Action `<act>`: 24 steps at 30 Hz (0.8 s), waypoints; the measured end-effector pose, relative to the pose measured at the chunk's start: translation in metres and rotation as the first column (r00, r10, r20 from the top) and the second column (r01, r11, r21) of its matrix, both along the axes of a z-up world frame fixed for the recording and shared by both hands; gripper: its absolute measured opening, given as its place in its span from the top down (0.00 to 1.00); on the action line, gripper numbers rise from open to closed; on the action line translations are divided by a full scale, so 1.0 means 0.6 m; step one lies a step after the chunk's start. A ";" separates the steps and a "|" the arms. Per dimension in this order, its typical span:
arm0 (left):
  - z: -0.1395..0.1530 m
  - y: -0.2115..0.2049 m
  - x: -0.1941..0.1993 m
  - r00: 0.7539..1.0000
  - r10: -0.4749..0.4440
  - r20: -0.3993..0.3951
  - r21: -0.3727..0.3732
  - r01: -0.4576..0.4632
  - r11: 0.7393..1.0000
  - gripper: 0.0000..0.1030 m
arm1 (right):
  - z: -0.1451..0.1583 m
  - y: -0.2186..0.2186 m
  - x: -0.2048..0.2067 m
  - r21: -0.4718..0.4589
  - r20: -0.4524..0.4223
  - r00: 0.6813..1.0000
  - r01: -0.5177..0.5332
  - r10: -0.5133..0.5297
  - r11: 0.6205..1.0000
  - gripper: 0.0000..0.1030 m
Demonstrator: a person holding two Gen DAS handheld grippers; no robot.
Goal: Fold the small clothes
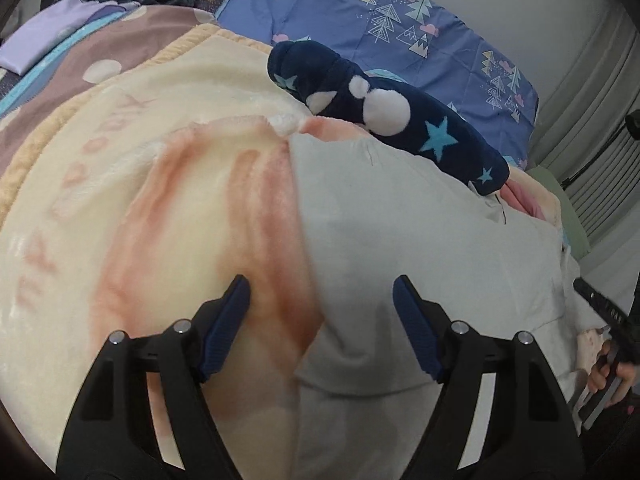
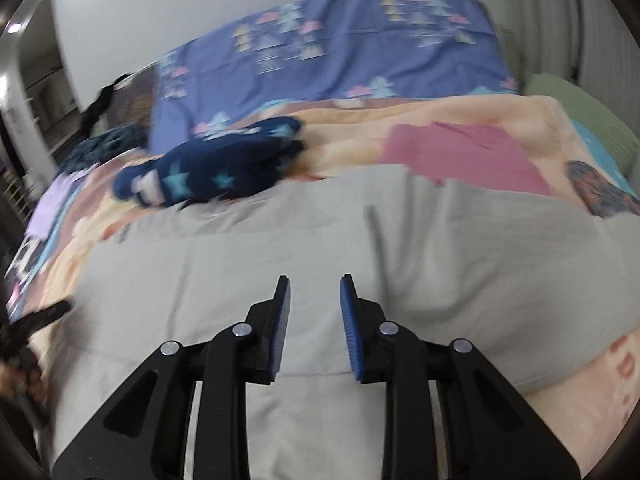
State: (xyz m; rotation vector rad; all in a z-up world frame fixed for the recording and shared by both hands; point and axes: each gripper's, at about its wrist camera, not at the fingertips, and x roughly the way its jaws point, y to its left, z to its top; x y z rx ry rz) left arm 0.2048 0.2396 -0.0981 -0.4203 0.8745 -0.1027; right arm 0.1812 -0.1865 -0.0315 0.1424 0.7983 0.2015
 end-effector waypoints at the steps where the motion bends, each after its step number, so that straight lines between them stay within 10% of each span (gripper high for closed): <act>1: -0.003 -0.001 0.016 1.000 0.003 -0.008 -0.002 -0.003 1.000 0.30 | -0.006 0.009 0.001 0.009 -0.018 0.999 -0.036 0.036 0.999 0.69; 5: -0.002 0.005 0.074 0.999 0.035 -0.025 0.002 -0.035 0.999 0.45 | -0.045 0.033 0.004 0.001 -0.081 0.994 -0.075 0.075 0.997 0.69; 7: 0.006 0.013 0.095 0.999 0.028 -0.022 -0.021 -0.028 0.999 0.98 | -0.076 0.041 0.009 -0.001 -0.115 0.991 -0.070 0.070 0.998 0.68; 9: 0.027 0.021 0.095 0.997 0.067 0.036 -0.001 -0.067 0.998 0.98 | -0.096 0.045 0.002 -0.009 -0.078 0.994 -0.073 0.072 0.997 0.64; 13: 0.024 0.036 0.094 0.976 0.186 0.112 0.271 -0.211 0.939 1.00 | -0.100 0.057 -0.011 -0.029 -0.039 0.992 -0.118 0.117 0.993 0.47; 16: 0.005 0.071 0.076 0.980 0.186 0.069 0.102 -0.193 0.976 1.00 | -0.100 0.067 -0.015 -0.064 -0.034 0.992 -0.121 0.119 0.991 0.45; 24: 0.084 -0.051 0.000 0.969 -0.125 0.211 0.013 0.125 0.992 0.80 | -0.097 0.062 -0.017 -0.041 -0.030 0.993 -0.117 0.116 0.992 0.45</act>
